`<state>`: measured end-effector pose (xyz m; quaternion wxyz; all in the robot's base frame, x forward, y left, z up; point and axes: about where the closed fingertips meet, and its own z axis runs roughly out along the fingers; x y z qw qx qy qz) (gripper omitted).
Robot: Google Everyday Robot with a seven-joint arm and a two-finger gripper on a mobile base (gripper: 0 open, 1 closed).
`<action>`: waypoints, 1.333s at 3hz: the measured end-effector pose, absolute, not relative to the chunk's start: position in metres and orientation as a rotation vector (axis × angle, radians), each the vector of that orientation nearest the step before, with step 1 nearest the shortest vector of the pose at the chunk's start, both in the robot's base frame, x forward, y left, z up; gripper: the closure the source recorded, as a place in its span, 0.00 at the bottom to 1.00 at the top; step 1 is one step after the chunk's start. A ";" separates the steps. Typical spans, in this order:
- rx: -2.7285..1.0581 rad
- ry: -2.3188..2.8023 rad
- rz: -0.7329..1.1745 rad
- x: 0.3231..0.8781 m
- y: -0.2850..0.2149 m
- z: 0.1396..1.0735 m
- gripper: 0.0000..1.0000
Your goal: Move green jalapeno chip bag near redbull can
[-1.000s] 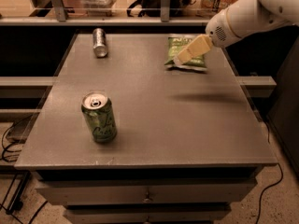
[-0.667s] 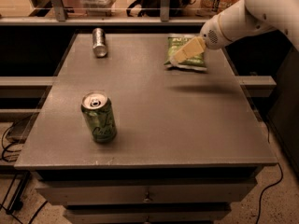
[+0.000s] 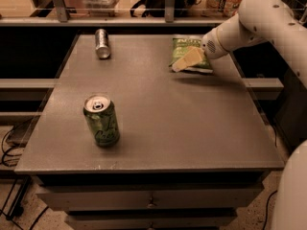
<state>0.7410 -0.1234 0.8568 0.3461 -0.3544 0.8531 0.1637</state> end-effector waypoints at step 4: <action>-1.043 2.065 0.322 0.748 -0.099 0.917 1.00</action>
Offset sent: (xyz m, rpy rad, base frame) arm 0.0056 -0.0013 0.0207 -0.0648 -0.0628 0.0259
